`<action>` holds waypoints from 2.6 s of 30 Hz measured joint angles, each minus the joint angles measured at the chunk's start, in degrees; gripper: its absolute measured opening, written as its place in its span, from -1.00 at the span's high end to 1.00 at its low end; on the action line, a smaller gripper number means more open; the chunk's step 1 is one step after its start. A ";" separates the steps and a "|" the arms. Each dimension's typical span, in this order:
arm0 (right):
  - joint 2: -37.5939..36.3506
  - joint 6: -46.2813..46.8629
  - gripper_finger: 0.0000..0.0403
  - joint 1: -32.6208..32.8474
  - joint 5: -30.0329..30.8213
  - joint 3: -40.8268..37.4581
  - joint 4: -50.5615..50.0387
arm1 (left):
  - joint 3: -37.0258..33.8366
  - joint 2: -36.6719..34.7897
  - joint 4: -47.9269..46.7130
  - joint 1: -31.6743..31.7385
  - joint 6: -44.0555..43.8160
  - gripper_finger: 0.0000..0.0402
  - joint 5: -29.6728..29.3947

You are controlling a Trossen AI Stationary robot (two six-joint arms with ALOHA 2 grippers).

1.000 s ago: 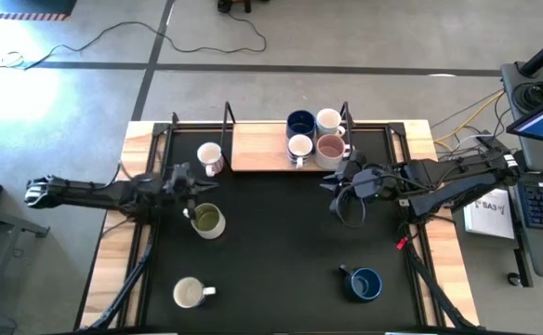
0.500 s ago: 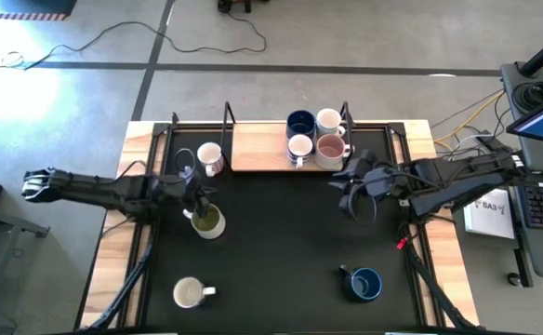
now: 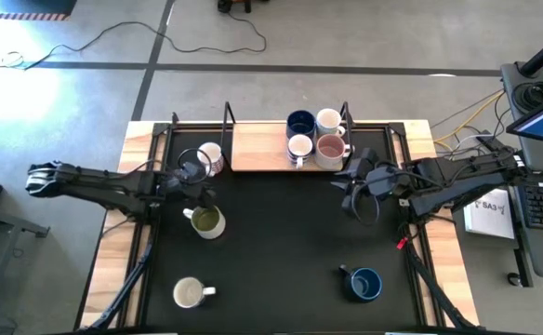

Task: Place coffee mugs
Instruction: Put the red mug on the shelf

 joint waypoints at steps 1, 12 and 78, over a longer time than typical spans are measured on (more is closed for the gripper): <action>0.00 -0.02 0.40 0.00 0.00 0.00 -0.57 | 0.13 0.72 -0.13 -0.06 -1.12 0.48 -1.12; -0.07 -0.07 0.40 0.00 0.02 0.00 -5.93 | 1.92 5.33 -1.87 -0.04 -4.18 0.48 -3.28; -0.07 -2.94 0.40 0.00 0.00 0.00 -8.24 | 11.54 35.15 -11.96 1.16 -24.80 0.73 -23.77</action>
